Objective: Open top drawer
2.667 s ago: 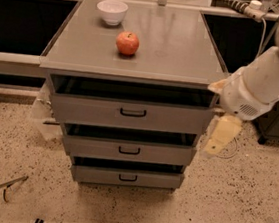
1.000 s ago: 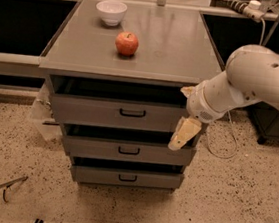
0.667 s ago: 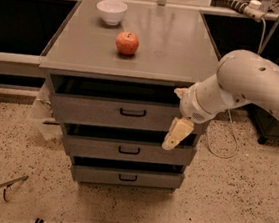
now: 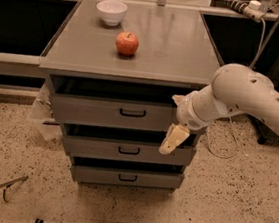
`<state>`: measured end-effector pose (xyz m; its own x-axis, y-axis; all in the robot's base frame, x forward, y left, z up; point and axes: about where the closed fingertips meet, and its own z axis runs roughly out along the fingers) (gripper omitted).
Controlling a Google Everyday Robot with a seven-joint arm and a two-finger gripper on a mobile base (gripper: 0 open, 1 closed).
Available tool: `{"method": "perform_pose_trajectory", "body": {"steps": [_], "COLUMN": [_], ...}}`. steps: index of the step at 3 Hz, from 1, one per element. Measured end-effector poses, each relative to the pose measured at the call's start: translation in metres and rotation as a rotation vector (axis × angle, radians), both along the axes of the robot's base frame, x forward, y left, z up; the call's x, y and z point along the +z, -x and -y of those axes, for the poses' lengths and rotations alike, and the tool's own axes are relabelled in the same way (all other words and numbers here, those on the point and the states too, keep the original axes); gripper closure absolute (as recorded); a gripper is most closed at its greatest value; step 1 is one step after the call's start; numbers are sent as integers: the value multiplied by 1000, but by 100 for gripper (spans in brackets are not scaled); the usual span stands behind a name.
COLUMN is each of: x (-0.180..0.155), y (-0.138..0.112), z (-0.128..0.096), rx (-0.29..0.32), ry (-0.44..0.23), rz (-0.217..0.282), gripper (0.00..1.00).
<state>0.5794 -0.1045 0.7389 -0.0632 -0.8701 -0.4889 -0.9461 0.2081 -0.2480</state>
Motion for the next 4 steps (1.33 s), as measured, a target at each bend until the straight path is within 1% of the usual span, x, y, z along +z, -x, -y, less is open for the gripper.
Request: {"method": "perform_pose_trajectory", "body": {"steps": [1,2,3,4], "x": [-18,-42,-43,-47], "y": [-16,-51,-51,-57], "z": [-11,-37,-38,-36], "rx": [6,8,8,-5], "ry": [-23,-64,-64,-60], "rz": [6,21,21,21], "gripper": [0,0,0,0]}}
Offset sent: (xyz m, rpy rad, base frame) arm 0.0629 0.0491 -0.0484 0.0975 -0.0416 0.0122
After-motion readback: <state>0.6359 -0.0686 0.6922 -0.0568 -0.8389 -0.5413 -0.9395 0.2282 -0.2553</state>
